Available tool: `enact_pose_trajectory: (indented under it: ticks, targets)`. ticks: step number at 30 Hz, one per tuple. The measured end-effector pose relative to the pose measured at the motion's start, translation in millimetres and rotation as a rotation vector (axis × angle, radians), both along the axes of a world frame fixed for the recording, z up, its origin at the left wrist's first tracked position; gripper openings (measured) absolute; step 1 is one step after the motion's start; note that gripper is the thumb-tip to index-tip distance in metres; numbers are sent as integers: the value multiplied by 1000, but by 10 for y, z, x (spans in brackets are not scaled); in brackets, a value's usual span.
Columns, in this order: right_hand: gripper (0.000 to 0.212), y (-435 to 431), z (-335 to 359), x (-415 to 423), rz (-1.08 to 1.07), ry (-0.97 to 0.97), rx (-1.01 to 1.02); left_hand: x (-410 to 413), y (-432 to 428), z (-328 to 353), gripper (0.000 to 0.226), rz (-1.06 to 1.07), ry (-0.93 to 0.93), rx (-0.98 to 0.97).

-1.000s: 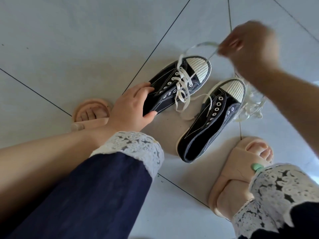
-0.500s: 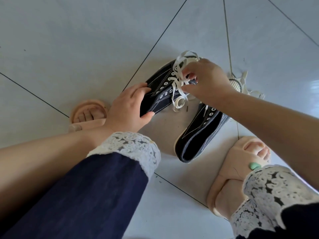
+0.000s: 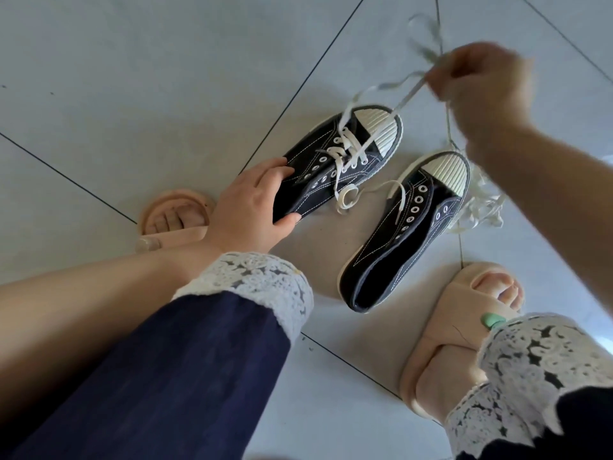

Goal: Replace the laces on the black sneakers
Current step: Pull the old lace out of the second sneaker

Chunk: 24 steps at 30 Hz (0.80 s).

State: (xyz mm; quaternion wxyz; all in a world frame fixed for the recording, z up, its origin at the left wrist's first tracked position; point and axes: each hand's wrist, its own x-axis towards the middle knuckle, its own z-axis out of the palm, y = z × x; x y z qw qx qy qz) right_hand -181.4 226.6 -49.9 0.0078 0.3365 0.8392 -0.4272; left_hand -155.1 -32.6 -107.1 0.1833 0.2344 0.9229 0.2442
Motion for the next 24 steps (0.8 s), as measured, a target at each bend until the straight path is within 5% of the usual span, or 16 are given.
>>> enact_pose_trajectory:
  ticks: [3, 8, 10, 12, 14, 16, 20, 24]
  targets:
    - [26, 165, 148, -64, -179, 36, -152, -4, -1, -4, 56, 1, 6, 2]
    - [17, -88, 102, -37, -319, -38, -926, -4, 5, -10, 56, -6, 14, 0]
    - [23, -159, 56, -17, -139, -189, -757, -3, 4, -9, 57, -3, 14, 2]
    - [19, -69, -4, -8, 314, -388, -159, -1, -1, -13, 57, -9, 14, 2]
    - [12, 101, 12, -37, 539, -418, 356, -5, -2, -14, 57, -12, 16, 5]
    - [9, 241, 106, -60, 594, -442, 405, -5, 2, -11, 57, -14, 24, 12]
    - [13, 94, 151, 48, 922, -626, 78, 3, 7, -8, 57, -14, 41, 7]
    - [11, -178, 38, -19, 792, -339, 334, 3, 12, -3, 57, -12, 54, 9]
